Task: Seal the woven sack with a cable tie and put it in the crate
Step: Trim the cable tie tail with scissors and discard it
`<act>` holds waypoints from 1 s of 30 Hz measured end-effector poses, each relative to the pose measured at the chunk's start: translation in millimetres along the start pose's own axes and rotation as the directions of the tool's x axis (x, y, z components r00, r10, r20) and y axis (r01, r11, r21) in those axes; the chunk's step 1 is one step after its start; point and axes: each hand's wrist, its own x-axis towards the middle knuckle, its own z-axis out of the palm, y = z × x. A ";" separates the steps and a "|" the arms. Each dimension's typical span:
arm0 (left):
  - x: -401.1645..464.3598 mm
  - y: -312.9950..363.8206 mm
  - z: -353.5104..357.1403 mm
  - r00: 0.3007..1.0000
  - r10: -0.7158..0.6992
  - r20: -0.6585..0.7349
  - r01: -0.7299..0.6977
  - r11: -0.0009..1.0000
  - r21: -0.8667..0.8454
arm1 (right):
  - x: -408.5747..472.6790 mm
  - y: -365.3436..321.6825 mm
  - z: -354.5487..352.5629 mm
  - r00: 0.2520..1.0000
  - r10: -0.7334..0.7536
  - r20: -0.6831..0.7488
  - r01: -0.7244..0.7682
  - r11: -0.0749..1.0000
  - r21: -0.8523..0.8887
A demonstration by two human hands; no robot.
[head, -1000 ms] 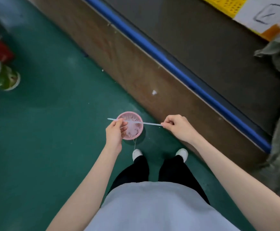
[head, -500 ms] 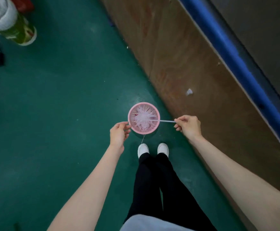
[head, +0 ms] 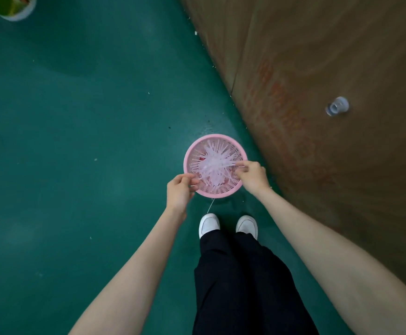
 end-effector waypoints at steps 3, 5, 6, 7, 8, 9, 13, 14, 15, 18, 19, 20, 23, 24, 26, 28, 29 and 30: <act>-9.1 0.8 3.2 1.000 0.017 0.012 -0.018 1.000 0.024 | -10.7 1.9 -3.8 1.000 -0.018 -0.009 0.018 1.000 0.013; -30.3 9.8 2.6 0.999 0.025 0.021 -0.025 0.999 0.039 | -29.5 -6.0 -19.4 0.999 -0.031 -0.037 0.032 0.999 0.026; -43.6 15.9 1.9 0.999 0.031 0.027 -0.033 0.998 0.052 | -42.8 -13.1 -29.5 0.998 -0.034 -0.054 0.036 0.999 0.036; -57.2 23.2 0.4 0.999 0.037 0.032 -0.039 0.997 0.064 | -56.8 -20.6 -39.9 0.997 -0.034 -0.073 0.038 0.998 0.057; -75.7 34.8 -2.3 0.998 0.043 0.036 -0.046 0.996 0.074 | -75.2 -31.0 -53.0 0.995 -0.034 -0.094 0.043 0.995 0.093; -92.5 44.6 -4.6 0.998 0.054 0.043 -0.058 0.995 0.082 | -92.4 -40.6 -64.1 0.993 -0.038 -0.109 0.052 0.990 0.130; -169.1 90.4 -18.0 0.983 0.155 0.096 -0.167 0.977 0.136 | -179.1 -82.9 -113.2 0.986 -0.058 -0.158 0.100 0.958 0.268; -186.4 100.4 -21.8 0.975 0.192 0.111 -0.208 0.965 0.158 | -200.1 -91.6 -123.4 0.984 -0.062 -0.167 0.111 0.946 0.304; -201.6 108.4 -25.1 0.965 0.229 0.128 -0.250 0.951 0.184 | -219.3 -98.5 -132.2 0.982 -0.062 -0.176 0.119 0.933 0.340; -245.2 127.0 -34.5 0.937 0.304 0.174 -0.341 0.906 0.250 | -276.3 -114.1 -155.2 0.977 -0.075 -0.200 0.152 0.901 0.406; -256.7 130.5 -36.4 0.932 0.314 0.181 -0.354 0.898 0.260 | -291.3 -116.8 -160.7 0.973 -0.078 -0.217 0.166 0.892 0.421; -266.8 132.1 -37.6 0.928 0.322 0.187 -0.363 0.895 0.260 | -303.1 -117.5 -164.6 0.970 -0.080 -0.229 0.176 0.881 0.440; -302.2 139.8 -37.2 0.906 0.332 0.263 -0.401 0.873 0.279 | -342.7 -118.1 -176.8 0.958 -0.043 -0.284 0.183 0.853 0.489; -313.8 142.8 -34.9 0.892 0.338 0.299 -0.422 0.859 0.289 | -354.7 -117.4 -180.9 0.949 -0.028 -0.313 0.191 0.842 0.504; -332.4 150.1 -29.0 0.861 0.361 0.358 -0.471 0.832 0.294 | -372.3 -117.7 -189.5 0.931 -0.008 -0.365 0.214 0.822 0.527; -349.1 159.3 -20.3 0.820 0.386 0.422 -0.526 0.800 0.290 | -388.5 -116.8 -201.0 0.899 -0.002 -0.437 0.253 0.817 0.518; -357.4 165.5 -13.2 0.795 0.393 0.461 -0.554 0.781 0.289 | -396.5 -115.6 -209.5 0.873 0.000 -0.487 0.279 0.820 0.500; -364.5 170.9 -6.9 0.771 0.403 0.494 -0.582 0.760 0.289 | -402.8 -114.3 -217.3 0.848 -0.002 -0.530 0.298 0.829 0.474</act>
